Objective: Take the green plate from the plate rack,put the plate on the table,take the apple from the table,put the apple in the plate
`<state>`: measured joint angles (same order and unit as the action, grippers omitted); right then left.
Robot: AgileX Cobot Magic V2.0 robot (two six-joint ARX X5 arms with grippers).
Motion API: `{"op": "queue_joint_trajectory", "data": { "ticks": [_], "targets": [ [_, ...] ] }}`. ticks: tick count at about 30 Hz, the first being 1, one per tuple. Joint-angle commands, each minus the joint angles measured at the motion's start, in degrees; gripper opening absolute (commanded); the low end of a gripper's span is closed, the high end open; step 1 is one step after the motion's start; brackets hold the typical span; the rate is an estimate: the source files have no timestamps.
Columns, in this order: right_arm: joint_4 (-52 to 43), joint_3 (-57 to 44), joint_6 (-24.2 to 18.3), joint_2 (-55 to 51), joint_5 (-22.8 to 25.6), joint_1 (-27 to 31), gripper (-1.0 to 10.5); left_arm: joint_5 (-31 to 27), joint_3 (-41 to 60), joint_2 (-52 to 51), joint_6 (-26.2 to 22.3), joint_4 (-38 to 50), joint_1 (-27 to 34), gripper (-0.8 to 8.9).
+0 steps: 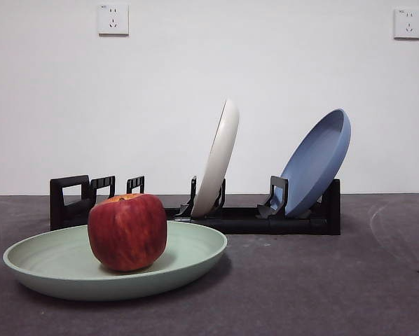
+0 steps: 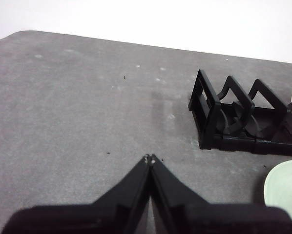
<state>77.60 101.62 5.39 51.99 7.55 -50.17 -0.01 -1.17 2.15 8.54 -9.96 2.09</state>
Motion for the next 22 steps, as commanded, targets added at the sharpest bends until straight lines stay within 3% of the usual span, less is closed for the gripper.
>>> {"op": "queue_joint_trajectory", "data": {
  "ticks": [1,18,22],
  "targets": [
    [1.40,-0.15,0.57,-0.02,0.20,-0.02,-0.1,0.17,0.61,0.48,-0.85,0.46,0.17,-0.03],
    [1.36,-0.15,0.46,-0.02,0.28,-0.02,0.0,0.17,0.61,2.36,-0.85,0.46,0.17,-0.03],
    [-0.44,-1.20,-2.82,-0.04,5.09,1.55,0.0,0.17,0.61,2.36,-0.85,0.46,0.17,-0.03]
  ]
}}
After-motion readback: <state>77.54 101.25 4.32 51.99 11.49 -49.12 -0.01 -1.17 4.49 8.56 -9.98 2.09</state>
